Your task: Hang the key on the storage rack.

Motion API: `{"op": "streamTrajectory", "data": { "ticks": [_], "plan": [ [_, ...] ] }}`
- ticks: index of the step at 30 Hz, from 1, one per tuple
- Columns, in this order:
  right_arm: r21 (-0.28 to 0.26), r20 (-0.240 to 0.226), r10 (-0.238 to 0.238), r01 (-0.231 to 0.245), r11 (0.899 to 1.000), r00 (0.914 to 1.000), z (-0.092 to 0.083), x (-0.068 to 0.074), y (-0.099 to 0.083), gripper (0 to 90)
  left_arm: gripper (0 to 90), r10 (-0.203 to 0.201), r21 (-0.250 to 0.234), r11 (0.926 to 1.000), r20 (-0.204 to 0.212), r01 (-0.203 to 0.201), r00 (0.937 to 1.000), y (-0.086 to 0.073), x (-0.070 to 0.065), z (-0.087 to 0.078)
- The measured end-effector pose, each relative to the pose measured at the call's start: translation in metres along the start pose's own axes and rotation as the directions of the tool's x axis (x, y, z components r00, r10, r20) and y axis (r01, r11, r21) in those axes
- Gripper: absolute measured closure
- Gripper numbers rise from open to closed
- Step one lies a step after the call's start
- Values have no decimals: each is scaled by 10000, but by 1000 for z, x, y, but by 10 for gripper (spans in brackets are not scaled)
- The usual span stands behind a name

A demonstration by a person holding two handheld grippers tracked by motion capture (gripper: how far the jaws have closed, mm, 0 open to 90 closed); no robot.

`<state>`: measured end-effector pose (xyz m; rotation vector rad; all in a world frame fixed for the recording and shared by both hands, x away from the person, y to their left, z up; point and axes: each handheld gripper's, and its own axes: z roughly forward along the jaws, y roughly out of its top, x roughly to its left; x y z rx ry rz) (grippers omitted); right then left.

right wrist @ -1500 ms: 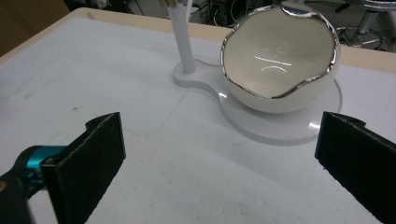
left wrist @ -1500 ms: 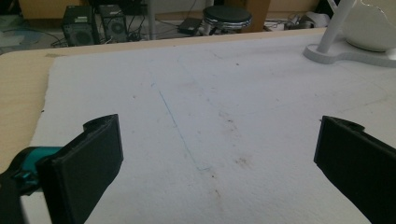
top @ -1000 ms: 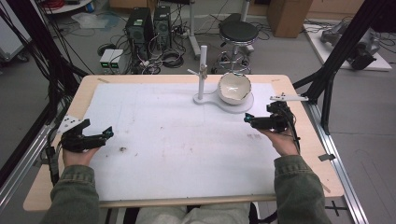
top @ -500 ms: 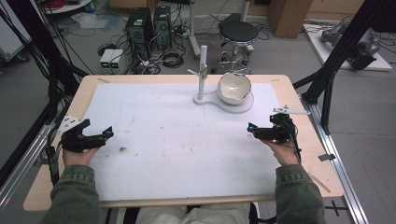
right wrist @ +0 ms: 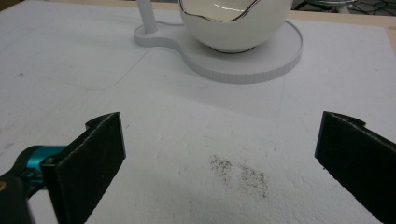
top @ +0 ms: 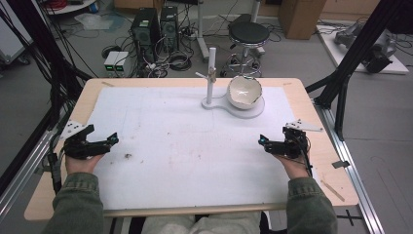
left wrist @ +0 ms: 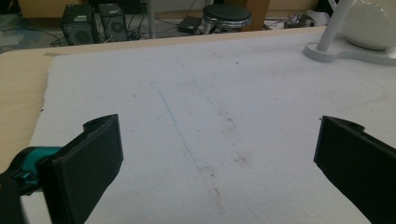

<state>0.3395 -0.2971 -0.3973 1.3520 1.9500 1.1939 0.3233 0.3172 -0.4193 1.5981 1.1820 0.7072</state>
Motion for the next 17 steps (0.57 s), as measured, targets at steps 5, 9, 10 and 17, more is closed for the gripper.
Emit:
{"op": "streamTrajectory", "data": {
  "ticks": [5, 9, 10, 17],
  "plan": [
    [-133, 137, -36, 38, 9999, 9999, -1, 2, -7, 7, 17, -8, 1, 10000, 26, 8, 10000, 0, 0, 0],
    [-602, 358, -37, 59, 9982, 9994, -6, 4, -13, 7, 17, 35, 49, 10000, 93, -36, 10000, 0, -1, 0],
    [-678, 427, -35, 64, 9977, 9991, -7, 4, -14, 7, 17, 64, 83, 9999, 115, -65, 9999, 0, -1, 0],
    [-788, 552, -296, 339, 9963, 9980, -8, 10, -15, 6, 17, 29, 103, 9999, 174, -31, 9998, -1, -2, 2]
  ]
}}
